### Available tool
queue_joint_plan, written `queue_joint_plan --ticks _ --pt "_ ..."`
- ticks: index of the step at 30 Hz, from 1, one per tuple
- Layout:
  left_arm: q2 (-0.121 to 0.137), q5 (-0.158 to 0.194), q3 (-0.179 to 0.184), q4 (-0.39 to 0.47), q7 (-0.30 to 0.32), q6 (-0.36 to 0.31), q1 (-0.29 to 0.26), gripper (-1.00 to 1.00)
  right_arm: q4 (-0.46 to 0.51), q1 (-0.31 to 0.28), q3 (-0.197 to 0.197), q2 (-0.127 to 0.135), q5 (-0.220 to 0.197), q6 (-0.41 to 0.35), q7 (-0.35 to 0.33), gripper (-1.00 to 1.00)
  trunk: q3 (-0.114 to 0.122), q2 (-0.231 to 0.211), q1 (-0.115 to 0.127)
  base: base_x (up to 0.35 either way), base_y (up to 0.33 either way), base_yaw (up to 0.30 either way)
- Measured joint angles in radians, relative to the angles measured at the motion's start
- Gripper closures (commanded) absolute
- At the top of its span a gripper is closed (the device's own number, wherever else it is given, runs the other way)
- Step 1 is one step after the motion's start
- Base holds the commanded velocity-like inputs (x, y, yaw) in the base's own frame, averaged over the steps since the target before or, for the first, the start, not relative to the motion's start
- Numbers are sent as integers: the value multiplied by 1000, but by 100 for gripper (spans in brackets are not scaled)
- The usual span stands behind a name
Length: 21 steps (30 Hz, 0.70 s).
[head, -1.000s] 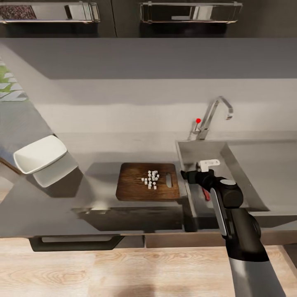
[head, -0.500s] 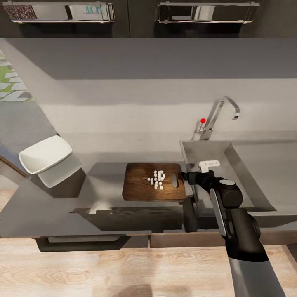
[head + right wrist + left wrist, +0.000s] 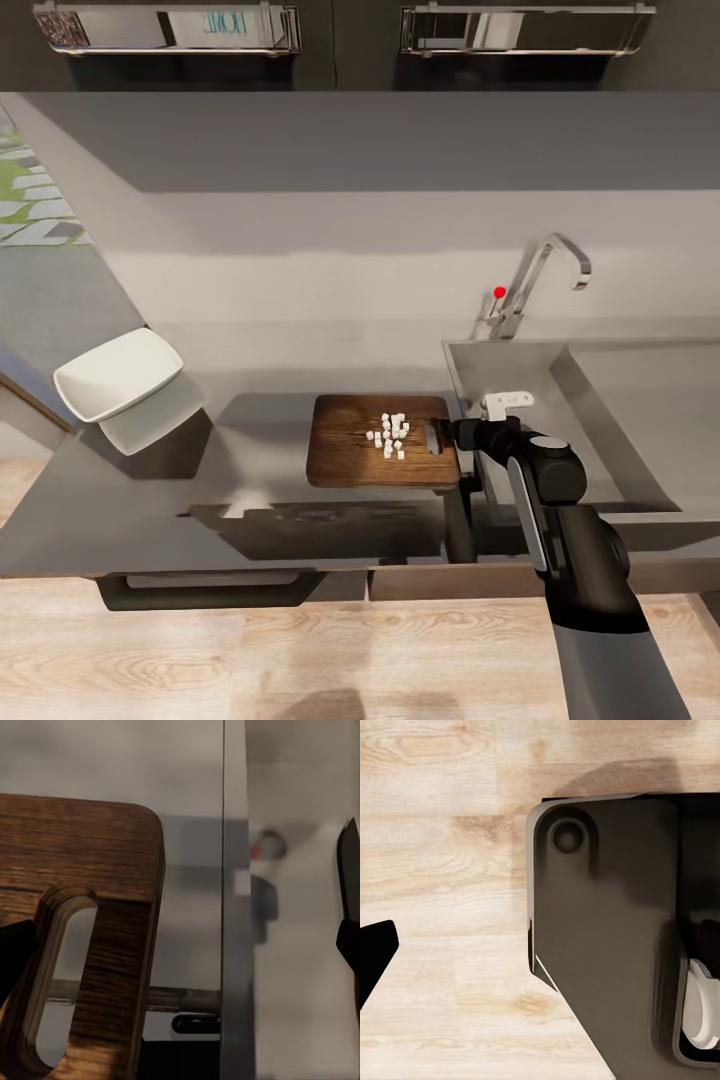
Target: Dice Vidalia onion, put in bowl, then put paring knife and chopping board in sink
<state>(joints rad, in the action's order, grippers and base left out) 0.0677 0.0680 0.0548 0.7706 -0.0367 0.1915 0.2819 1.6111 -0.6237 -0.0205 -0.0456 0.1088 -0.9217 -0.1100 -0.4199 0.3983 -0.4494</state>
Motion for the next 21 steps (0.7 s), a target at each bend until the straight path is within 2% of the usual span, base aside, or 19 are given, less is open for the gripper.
queue_joint_plan --ticks 21 --pt "0 0 0 -6 0 0 0 -100 -8 0 0 -2 0 0 0 -100 -20 0 0 0 0 0"
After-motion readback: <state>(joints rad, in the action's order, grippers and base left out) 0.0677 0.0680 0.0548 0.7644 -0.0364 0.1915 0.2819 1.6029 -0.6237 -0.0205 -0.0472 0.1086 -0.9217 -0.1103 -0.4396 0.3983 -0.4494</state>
